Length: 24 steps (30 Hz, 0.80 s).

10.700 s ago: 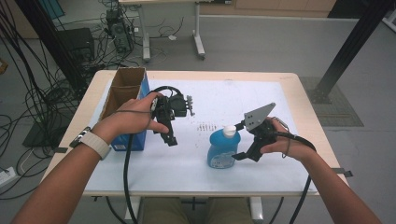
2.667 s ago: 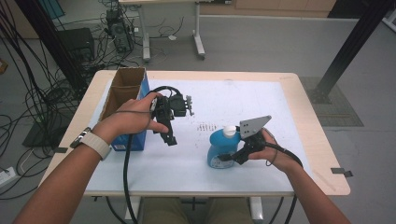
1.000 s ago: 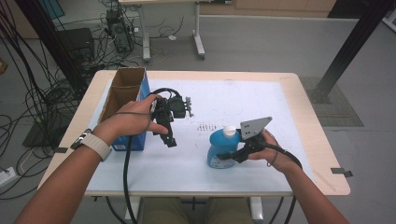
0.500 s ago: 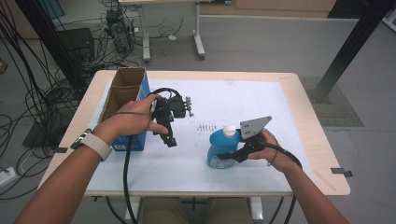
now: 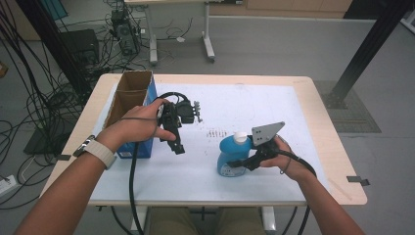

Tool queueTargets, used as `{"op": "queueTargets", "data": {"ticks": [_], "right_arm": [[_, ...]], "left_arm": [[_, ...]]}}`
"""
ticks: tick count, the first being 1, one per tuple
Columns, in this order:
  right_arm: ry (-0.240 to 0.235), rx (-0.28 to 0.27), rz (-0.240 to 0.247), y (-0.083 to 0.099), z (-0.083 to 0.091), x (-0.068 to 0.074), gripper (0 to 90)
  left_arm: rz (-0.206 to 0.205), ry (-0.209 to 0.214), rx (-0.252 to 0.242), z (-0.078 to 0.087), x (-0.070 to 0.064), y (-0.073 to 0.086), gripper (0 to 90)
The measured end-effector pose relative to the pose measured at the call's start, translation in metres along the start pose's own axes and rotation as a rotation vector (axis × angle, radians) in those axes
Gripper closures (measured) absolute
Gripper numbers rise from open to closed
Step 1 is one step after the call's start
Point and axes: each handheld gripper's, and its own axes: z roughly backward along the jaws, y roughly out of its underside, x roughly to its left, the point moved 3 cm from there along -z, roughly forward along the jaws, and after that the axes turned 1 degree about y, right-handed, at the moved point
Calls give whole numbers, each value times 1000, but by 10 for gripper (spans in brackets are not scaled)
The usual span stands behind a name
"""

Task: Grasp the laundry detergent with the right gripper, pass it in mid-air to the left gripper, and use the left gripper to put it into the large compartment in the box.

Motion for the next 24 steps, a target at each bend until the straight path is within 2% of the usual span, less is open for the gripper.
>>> {"op": "queueTargets", "data": {"ticks": [24], "right_arm": [[-3, -3, 0, 0, 0, -1, 436]], "left_arm": [[13, -1, -8, 0, 0, 1, 107]]}}
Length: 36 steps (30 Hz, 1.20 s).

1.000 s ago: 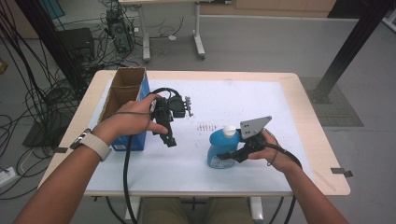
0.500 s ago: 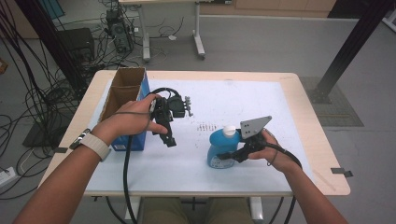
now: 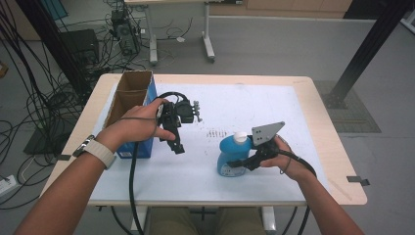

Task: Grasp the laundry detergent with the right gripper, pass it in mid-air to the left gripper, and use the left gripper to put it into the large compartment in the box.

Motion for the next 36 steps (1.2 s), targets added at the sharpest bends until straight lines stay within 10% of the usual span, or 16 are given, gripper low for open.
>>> {"op": "queueTargets", "data": {"ticks": [36], "right_arm": [[-2, 0, -6, 0, 0, 0, 436]], "left_arm": [[-6, -6, 0, 2, 1, 0, 107]]}}
